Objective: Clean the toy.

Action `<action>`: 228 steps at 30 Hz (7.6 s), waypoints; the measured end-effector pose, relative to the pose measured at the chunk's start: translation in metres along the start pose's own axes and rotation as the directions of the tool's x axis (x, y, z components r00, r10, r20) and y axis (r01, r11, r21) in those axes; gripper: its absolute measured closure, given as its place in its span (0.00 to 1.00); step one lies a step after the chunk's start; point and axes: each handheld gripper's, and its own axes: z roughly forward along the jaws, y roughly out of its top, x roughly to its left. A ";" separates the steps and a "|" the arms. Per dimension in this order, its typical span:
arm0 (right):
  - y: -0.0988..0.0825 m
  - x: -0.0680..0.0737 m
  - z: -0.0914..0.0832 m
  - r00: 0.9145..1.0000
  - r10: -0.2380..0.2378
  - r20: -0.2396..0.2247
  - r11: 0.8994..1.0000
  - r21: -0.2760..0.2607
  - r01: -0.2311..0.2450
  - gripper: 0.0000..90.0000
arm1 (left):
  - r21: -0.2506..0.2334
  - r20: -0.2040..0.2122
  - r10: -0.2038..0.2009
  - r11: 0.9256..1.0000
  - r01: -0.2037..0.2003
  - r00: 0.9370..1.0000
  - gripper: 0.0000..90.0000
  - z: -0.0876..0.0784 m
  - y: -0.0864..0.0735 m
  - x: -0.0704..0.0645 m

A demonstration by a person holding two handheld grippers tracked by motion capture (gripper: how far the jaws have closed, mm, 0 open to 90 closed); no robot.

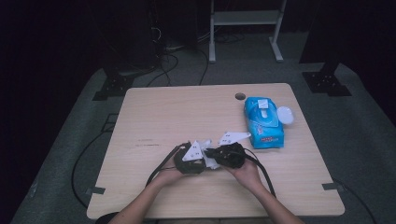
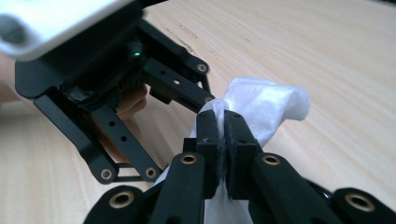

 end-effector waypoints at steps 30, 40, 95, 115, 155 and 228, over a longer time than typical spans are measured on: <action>-0.009 -0.031 -0.029 0.981 0.005 0.193 0.999 0.030 -0.011 0.95 | -0.011 0.008 -0.015 1.000 0.015 1.000 0.63 0.001 -0.001 0.002; 0.005 0.009 0.001 0.998 -0.051 0.038 0.998 0.025 0.050 0.95 | -0.011 0.004 -0.010 1.000 0.010 1.000 0.63 0.002 0.000 0.000; -0.010 -0.030 -0.033 0.972 0.006 0.233 1.000 0.013 -0.009 0.94 | -0.002 0.006 -0.016 1.000 0.016 1.000 0.64 -0.009 -0.006 0.010; -0.010 -0.028 -0.034 0.973 -0.011 0.232 1.000 0.010 0.009 0.94 | 0.000 0.011 -0.020 1.000 0.020 1.000 0.64 -0.012 -0.008 0.012; -0.023 -0.057 -0.052 0.966 0.128 0.224 0.992 -0.052 -0.119 0.94 | 0.014 0.018 -0.010 1.000 0.010 1.000 0.64 -0.019 -0.012 0.018; -0.028 -0.048 -0.023 0.980 0.196 0.028 0.980 -0.041 -0.195 0.94 | 0.321 -0.007 -0.045 0.946 0.045 0.999 0.70 -0.001 0.042 0.021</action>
